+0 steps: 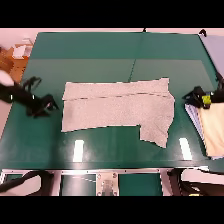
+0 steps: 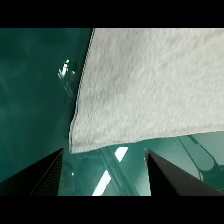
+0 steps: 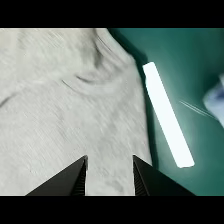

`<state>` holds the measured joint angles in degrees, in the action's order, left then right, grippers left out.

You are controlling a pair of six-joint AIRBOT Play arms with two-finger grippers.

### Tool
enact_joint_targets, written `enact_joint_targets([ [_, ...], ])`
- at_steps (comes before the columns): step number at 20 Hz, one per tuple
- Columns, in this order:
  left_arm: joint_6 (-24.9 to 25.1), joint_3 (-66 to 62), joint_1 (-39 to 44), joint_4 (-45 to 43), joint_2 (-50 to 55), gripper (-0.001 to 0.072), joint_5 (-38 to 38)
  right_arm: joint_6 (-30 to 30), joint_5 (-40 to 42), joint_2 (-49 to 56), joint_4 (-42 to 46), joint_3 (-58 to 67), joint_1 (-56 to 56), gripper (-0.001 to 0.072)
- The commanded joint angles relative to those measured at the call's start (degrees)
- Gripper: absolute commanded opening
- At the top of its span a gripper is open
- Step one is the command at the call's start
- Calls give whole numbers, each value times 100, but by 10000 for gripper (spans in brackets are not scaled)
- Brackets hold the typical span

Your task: Fold the shirts.

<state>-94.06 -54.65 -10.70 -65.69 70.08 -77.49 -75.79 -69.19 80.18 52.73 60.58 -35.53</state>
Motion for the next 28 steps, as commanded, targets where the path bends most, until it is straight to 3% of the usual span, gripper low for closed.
enact_joint_targets([
  [1, -511, 2284, -17, 551, -1823, 581, 1405, -138, 428, -763, -323, -1268, -439, 328],
  [4, -514, 3480, -17, 1458, -2557, 581, 2643, -133, 573, -901, -437, -1709, -420, 331],
  [12, -688, 4199, 199, 2280, -2553, 579, 3982, 146, 826, -901, -975, -1860, -417, 331],
  [14, -804, 4199, 776, 2415, -2551, 419, 4699, 146, 903, -901, -970, -1860, -387, 331],
  [16, -1176, 4199, 1360, 2459, -2371, 420, 5233, 144, 946, -901, -975, -1860, -385, 331],
  [19, -1349, 4192, 1613, 2457, -1967, 419, 5149, 144, 960, -901, -970, -1860, -385, 332],
  [20, -1346, 4192, 1596, 2455, -1963, 363, 5145, 144, 955, -901, -970, -1860, -385, 332],
  [21, -1298, 4170, 1596, 2430, -1982, 95, 5182, 144, 933, -901, -970, -1860, -385, 332],
  [22, -1235, 4135, 1596, 2413, -1982, 22, 5176, 142, 883, -901, -968, -1860, -385, 331],
  [25, -1239, 4089, 1596, 2308, -1982, 21, 5147, 109, 573, -901, -796, -1862, -389, 332],
  [27, -1182, 4089, 1596, 2293, -1982, 21, 5145, -221, 306, -901, -472, -1908, -389, 345],
  [28, -1117, 4089, 1596, 2275, -1982, 21, 5136, -348, 264, -901, -354, -1976, -389, 453],
])
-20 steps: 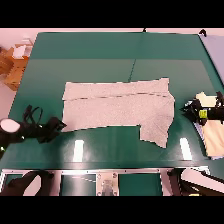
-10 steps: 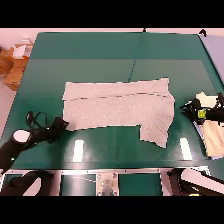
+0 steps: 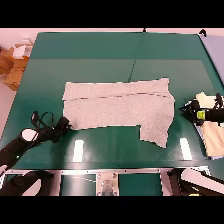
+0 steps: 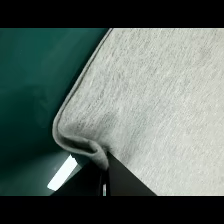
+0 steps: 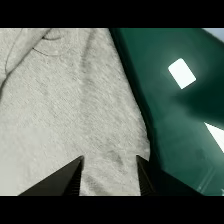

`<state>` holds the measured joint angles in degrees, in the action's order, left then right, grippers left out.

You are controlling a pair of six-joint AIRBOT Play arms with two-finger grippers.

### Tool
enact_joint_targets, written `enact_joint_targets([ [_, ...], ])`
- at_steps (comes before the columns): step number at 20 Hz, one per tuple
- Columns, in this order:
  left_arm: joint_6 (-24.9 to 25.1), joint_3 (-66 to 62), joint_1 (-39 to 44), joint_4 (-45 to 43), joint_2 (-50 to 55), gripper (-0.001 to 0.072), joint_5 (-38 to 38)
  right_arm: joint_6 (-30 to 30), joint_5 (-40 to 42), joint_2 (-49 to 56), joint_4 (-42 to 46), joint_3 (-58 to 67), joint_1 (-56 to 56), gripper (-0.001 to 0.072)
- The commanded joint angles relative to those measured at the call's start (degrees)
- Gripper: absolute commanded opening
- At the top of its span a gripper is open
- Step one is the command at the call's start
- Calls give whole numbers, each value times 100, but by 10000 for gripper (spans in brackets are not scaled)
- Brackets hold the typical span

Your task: Fold the shirts.

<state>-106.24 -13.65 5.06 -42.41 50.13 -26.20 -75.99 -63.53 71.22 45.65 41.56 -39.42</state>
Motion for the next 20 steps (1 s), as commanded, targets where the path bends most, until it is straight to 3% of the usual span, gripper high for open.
enact_joint_targets([
  [1, 131, -11, 20, -50, 13, 21, 7, -334, -302, -2, 354, -175, 2, 477],
  [12, 175, -9, 20, -50, 13, 21, -280, -2, -28, 343, 138, -1419, 120, 470],
  [13, 177, -9, 20, -50, 13, 21, -284, 20, -15, 358, 59, -1425, 227, 407],
  [15, 177, -11, 20, -50, 13, 21, -293, 133, 151, 358, 39, -1410, 404, 193],
  [17, 175, -11, 20, -50, 13, 21, -293, 302, 155, 337, -17, -1329, 415, 78],
  [18, 177, -9, 20, -61, 13, 20, -317, 302, 155, 291, -15, -1274, 409, 24],
  [20, 367, -15, 20, -109, 13, 19, -341, 295, 111, 79, -15, -1128, 409, 11],
])
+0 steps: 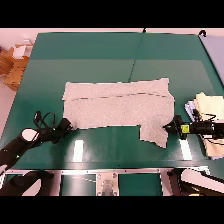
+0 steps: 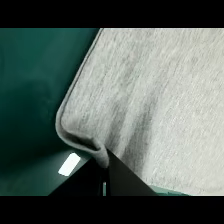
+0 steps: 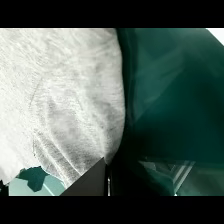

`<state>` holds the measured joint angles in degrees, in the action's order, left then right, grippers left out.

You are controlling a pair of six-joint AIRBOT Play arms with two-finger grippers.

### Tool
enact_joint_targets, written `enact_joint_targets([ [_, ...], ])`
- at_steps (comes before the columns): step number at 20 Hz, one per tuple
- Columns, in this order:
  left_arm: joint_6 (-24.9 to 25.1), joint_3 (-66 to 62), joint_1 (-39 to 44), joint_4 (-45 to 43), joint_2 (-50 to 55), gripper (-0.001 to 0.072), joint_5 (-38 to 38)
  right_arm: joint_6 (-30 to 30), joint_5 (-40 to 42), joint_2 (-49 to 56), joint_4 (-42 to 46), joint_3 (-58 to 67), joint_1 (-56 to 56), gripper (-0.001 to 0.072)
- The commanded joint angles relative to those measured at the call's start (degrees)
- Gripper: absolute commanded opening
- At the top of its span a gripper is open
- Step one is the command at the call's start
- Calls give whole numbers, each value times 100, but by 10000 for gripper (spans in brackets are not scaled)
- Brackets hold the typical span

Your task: Fold the shirts.

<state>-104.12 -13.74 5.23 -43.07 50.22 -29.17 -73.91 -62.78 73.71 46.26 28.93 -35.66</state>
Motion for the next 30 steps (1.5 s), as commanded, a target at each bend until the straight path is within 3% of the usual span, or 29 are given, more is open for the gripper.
enact_joint_targets([
  [1, 157, -39, 2, -55, 2, 19, -251, 39, -4, -339, -59, 197, 33, 10],
  [3, 146, -179, 2, -345, 2, 20, -898, -428, -116, -809, 313, 280, 33, 9],
  [7, -820, -498, 2, -1770, -380, 20, -2111, -1613, -612, -1878, 2149, 282, 46, 9],
  [10, -1714, -601, 2, -2708, -1668, 20, -2973, -1744, -745, -2496, 2389, 282, 46, 9],
  [12, -1888, -605, 2, -2855, -2426, 20, -3860, -1742, -962, -2693, 2433, 289, 48, 9],
  [15, -2356, -693, 2, -3204, -3338, 19, -3945, -1759, -1032, -2830, 2315, 337, 116, 8],
  [18, -2122, -857, 2, -3062, -2992, 19, -3676, -1740, -986, -2789, 1899, 601, 466, 9],
  [21, -1690, -1416, 2, -2962, -1996, 19, -3366, -1762, -826, -2476, 1596, 1161, 824, 9],
  [27, -949, -3418, 2, -3040, 323, 20, -3106, -1762, -625, -1088, 1217, 2490, 1071, 9],
  [30, -828, -4153, 2, -3040, 1421, 20, -2909, -1757, -527, -262, 1088, 3169, 1204, 9],
])
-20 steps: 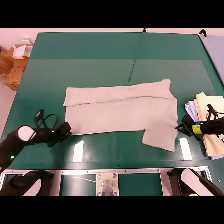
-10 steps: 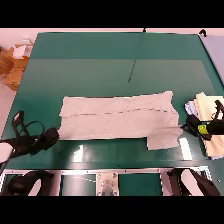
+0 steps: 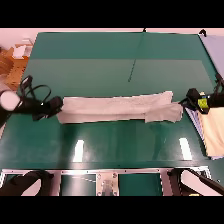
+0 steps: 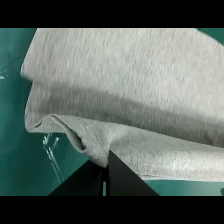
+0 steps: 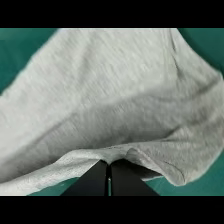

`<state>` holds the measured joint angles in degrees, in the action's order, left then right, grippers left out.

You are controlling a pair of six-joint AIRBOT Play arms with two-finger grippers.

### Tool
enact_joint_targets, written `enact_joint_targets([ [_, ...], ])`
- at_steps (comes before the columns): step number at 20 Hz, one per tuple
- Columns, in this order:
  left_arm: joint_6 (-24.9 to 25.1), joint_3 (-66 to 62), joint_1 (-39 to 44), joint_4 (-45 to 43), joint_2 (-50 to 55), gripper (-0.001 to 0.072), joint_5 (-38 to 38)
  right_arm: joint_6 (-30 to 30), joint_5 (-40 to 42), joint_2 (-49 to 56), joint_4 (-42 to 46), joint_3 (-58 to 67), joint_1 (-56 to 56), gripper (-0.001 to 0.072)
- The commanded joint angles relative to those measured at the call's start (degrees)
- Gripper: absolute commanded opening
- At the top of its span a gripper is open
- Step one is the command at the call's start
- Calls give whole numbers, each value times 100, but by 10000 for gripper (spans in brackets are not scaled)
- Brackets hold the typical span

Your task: Fold the shirts.

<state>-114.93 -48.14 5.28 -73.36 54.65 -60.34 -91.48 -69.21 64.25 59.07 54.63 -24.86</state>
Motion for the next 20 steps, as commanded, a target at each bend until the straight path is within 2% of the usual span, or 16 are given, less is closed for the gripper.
enact_joint_targets([
  [1, 291, -951, -2, -15, 1309, 20, 278, 0, 173, 1012, -192, 835, 201, 9],
  [5, 496, -1919, -2, 7, 2776, 21, 494, 0, 365, 2358, -205, 1690, 501, 12],
  [6, 490, -2122, -4, -7, 3067, 22, 540, 2, 363, 2660, -232, 1878, 529, 132],
  [7, 496, -2262, -4, -103, 3230, 105, 597, 22, 365, 2879, -227, 2070, 514, 432],
  [8, 507, -2387, -4, -326, 3285, 542, 654, 72, 326, 3047, -229, 2328, 442, 559],
  [9, 437, -2529, -37, -647, 3281, 696, 599, 280, 251, 3117, -232, 2559, 330, 559],
  [12, 446, -3099, -396, -1047, 3279, 695, -546, 1003, -297, 3119, -203, 3056, -144, 559],
  [15, 599, -3366, -850, -1069, 3279, 691, -1399, 1574, -774, 3252, -208, 2962, -529, 559],
  [16, 621, -3364, -922, -1073, 3281, 562, -1547, 1775, -898, 3368, -210, 2887, -592, 564],
  [18, 804, -3364, -953, -1025, 3281, 121, -1683, 2170, -1152, 3681, -238, 2830, -590, 577],
  [19, 1021, -3364, -920, -955, 3281, 23, -1685, 2350, -1266, 3849, -313, 2830, -573, 578],
  [20, 1069, -3364, -901, -887, 3281, 21, -1670, 2472, -1366, 4022, -387, 2830, -546, 577],
])
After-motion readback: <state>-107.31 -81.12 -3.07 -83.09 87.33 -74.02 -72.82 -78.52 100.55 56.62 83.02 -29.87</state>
